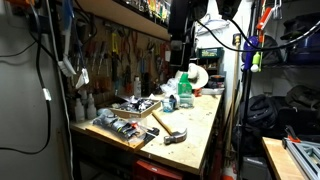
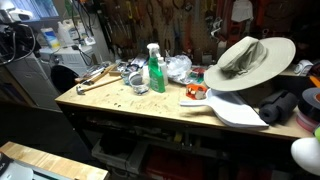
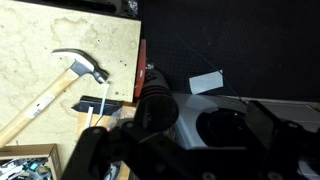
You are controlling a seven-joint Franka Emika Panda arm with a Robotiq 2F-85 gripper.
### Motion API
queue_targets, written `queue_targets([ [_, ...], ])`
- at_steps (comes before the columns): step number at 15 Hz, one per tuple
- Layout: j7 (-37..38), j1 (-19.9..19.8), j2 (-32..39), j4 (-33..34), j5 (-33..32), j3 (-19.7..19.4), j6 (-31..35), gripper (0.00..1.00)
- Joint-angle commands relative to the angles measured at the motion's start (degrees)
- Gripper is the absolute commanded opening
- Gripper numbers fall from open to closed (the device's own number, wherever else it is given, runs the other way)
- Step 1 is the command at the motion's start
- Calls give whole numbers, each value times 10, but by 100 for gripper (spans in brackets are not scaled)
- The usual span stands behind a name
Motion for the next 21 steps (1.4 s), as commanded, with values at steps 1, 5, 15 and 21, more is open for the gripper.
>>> queue_targets([
  [1, 0, 0, 0, 1, 0, 0, -1, 100],
  [5, 0, 0, 0, 1, 0, 0, -1, 100],
  [15, 9, -20, 5, 2, -8, -13, 0, 100],
  [21, 57, -94, 42, 13, -34, -50, 34, 100],
])
